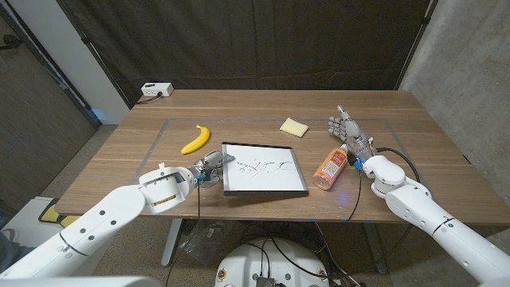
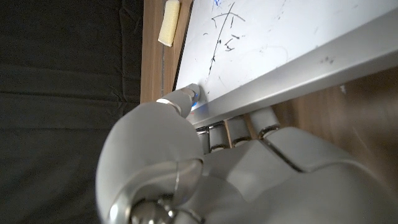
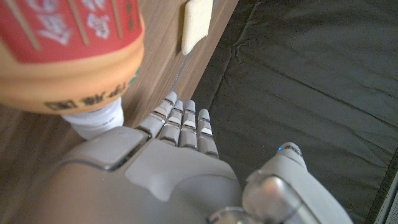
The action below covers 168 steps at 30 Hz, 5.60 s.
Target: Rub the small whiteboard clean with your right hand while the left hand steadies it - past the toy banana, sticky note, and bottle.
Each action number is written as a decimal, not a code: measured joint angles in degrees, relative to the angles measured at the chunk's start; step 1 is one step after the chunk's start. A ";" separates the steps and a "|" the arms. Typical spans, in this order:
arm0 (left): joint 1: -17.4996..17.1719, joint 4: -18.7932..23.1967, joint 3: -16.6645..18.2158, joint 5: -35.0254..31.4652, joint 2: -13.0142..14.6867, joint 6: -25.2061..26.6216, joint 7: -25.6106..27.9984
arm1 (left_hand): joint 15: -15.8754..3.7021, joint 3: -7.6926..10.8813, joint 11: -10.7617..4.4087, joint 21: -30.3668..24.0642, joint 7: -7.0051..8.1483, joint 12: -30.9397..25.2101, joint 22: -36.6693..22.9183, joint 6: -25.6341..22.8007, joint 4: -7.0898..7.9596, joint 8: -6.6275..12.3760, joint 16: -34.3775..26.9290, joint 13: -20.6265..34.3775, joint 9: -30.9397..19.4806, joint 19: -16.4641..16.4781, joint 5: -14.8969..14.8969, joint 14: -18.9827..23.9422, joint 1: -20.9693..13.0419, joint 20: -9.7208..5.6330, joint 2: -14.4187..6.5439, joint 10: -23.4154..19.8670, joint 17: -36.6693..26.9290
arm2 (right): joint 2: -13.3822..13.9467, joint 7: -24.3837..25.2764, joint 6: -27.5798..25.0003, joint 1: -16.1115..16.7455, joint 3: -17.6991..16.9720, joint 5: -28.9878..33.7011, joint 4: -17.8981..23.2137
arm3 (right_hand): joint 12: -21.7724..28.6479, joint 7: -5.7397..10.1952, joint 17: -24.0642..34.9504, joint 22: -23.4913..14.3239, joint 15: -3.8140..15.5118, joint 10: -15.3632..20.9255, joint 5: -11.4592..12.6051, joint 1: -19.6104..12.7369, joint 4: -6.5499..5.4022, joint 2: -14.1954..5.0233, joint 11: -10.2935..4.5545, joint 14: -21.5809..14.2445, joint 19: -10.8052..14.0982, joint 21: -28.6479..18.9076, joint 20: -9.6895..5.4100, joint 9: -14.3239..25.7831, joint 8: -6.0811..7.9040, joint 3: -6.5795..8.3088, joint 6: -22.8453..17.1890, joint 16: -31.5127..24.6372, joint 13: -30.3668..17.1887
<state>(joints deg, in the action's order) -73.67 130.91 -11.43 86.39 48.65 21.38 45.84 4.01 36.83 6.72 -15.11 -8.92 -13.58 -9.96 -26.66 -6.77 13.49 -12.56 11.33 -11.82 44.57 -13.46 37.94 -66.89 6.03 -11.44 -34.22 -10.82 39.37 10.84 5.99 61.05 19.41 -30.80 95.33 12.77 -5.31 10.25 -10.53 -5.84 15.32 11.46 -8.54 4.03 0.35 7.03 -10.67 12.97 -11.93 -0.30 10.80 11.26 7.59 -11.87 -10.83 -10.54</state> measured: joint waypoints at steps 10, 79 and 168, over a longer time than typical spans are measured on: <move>0.88 0.03 -0.22 1.43 1.02 -0.12 1.37 | -1.34 2.34 0.15 -0.63 -0.29 -0.22 -0.11 -2.30 1.55 0.00 -0.28 0.00 -0.06 2.41 0.01 3.20 -1.18 -1.02 0.31 -2.33 0.00 | -0.26 1.25 0.97 -0.06 -0.09 1.26 0.25 | 0.00 1.07 0.00 0.00 1.00 1.02 -0.24 -1.50 0.73 -0.89 -0.41 -1.24 2.44 -0.88 0.20 0.00 0.80 0.74 -1.93 0.00 0.00; 2.46 0.97 1.36 6.70 6.70 0.51 0.62 | -1.30 5.33 -0.57 0.10 -0.62 0.49 0.10 -5.49 2.67 -0.01 0.71 -0.13 -0.04 2.80 0.04 4.17 -0.53 -0.79 0.96 -4.89 0.16 | 0.67 3.01 -11.96 -18.69 16.95 53.89 4.86 | -0.03 4.30 -0.39 -0.02 6.83 8.64 -1.11 -28.27 5.79 -0.97 -6.20 -9.48 12.19 -1.76 -2.30 -0.01 0.78 8.68 -9.38 0.46 0.42; 1.05 1.72 1.39 4.95 4.89 -2.01 -0.15 | -1.04 7.55 -1.08 0.94 -1.03 1.39 0.24 -7.95 2.66 -1.00 1.56 -0.12 0.09 4.02 -0.41 5.54 0.45 -1.21 1.17 -6.02 0.14 | -6.97 -9.76 -26.75 -35.14 36.29 72.86 -15.31 | -0.23 6.52 -0.25 -0.18 8.58 13.91 -0.83 -33.01 4.88 0.46 -8.60 -16.80 19.37 -2.77 -2.77 0.12 1.06 9.35 -13.96 0.00 0.42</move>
<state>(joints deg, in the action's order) -72.62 132.64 -10.04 91.34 53.54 19.37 45.69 2.98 44.38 5.63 -14.17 -9.95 -12.19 -9.72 -34.62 -4.12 12.49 -11.00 11.20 -11.73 48.60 -13.87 43.48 -66.45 4.82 -10.26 -40.23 -10.68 32.40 1.07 -20.77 25.91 55.70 42.06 80.01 12.54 1.21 10.01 -10.70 2.75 29.23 10.62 -41.55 8.91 0.81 -1.57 -27.47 32.35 -14.70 -3.06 10.92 12.32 16.93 -25.83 -10.83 -10.12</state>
